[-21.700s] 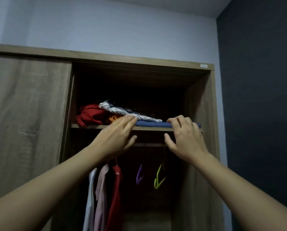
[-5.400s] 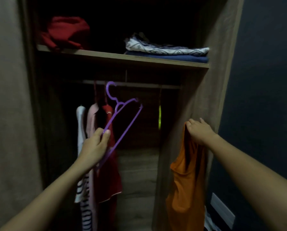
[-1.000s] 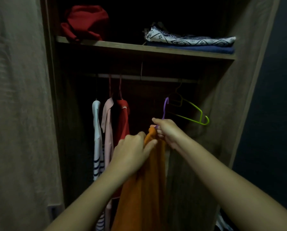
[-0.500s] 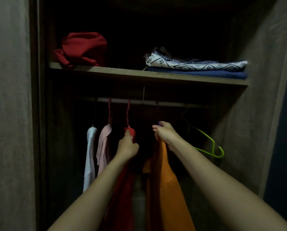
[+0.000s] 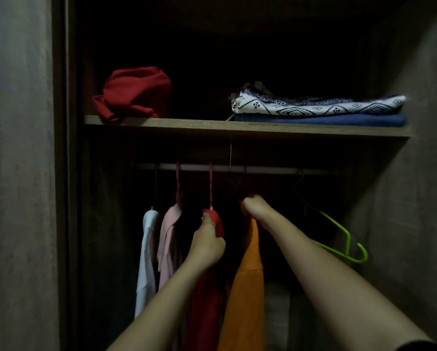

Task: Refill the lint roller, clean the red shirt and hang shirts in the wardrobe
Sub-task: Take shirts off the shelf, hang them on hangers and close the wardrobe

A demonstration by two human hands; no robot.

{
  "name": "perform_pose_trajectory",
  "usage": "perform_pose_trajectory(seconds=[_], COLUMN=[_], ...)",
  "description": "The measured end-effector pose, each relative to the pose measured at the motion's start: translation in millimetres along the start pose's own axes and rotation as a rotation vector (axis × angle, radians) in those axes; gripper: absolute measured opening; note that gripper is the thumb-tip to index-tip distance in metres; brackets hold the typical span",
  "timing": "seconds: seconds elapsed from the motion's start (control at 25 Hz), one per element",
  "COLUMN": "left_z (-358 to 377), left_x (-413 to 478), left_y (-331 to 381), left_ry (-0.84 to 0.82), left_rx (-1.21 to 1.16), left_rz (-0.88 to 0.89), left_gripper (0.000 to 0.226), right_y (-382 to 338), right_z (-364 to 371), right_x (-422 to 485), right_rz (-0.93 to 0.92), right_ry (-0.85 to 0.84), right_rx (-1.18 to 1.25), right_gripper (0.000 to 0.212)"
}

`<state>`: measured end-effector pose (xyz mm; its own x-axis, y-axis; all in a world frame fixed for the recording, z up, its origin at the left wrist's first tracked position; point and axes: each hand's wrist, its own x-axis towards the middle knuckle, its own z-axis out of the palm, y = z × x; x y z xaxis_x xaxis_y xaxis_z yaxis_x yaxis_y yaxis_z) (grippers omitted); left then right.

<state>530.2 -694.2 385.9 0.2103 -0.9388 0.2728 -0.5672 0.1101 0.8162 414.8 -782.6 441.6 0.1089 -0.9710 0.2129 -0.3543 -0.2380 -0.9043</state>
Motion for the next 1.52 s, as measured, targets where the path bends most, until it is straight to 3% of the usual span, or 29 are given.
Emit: perform_pose_trajectory(seconds=[0.08,0.16,0.24,0.32,0.44,0.48,0.56,0.6,0.68,0.76,0.8,0.88,1.04,1.2,1.36,1.52], left_z=[-0.2,-2.3,-14.9,-43.8,-103.1,-124.7,-166.3,-184.5,-219.9,-238.7,-241.5,-238.6,-236.5,-230.4,-218.8,-200.5], left_x=[-0.3,-0.1,-4.3,-11.8,-14.9,-9.4,12.9,28.8,61.3,78.8,82.2,79.7,39.2,-19.3,-76.0,-104.0], left_y=[-1.8,-1.3,6.6,27.3,74.2,92.0,123.0,133.2,139.0,132.8,127.1,120.3,122.3,118.8,102.6,78.6], left_ry=[-0.008,-0.015,0.082,0.345,0.725,0.828,0.885,0.861,0.749,0.582,0.502,0.434,0.481,0.42,0.16,-0.018], left_rx=[0.034,0.229,0.51,0.593,0.472,0.46,0.518,0.619,0.823,0.82,0.78,0.733,0.543,0.176,-0.262,-0.544], left_rz=[-0.027,-0.01,0.146,0.391,0.804,0.909,0.95,0.868,0.535,0.23,0.189,0.313,0.615,0.771,0.784,0.501], left_gripper=[0.08,0.073,0.048,0.031,0.034,0.031,0.027,0.033,0.069,0.09,0.087,0.068,0.045,0.037,0.046,0.038], right_y=[3.3,3.7,1.8,-0.4,-29.2,-45.3,-80.8,-97.1,-119.1,-123.2,-121.5,-118.5,-121.6,-124.5,-121.0,-112.4], right_z=[-1.5,-3.4,-5.5,-12.0,-28.2,-34.4,-46.9,-52.0,-59.7,-62.8,-62.2,-60.9,-66.3,-50.8,-22.8,-4.1], right_x=[-3.7,-8.2,-14.2,-27.6,-54.8,-58.0,-54.5,-50.7,-45.0,-36.0,-33.4,-31.5,-34.9,-80.0,-138.9,-180.0], right_rz=[0.001,-0.004,-0.052,-0.35,-1.064,-1.206,-1.272,-1.214,-1.036,-0.914,-0.901,-0.921,-0.867,-0.924,-1.127,-1.125], right_ry=[-0.013,-0.029,0.015,0.237,0.541,0.638,0.77,0.774,0.68,0.586,0.563,0.553,0.441,0.155,0.293,0.379], right_rx=[-0.025,-0.12,-0.374,-0.641,-0.765,-0.77,-0.813,-0.862,-0.964,-1.076,-1.105,-1.095,-1.024,-0.549,-0.557,-0.649], right_gripper=[0.03,0.018,0.035,0.043,0.03,0.031,0.042,0.051,0.068,0.077,0.078,0.078,0.083,0.103,0.111,0.101])
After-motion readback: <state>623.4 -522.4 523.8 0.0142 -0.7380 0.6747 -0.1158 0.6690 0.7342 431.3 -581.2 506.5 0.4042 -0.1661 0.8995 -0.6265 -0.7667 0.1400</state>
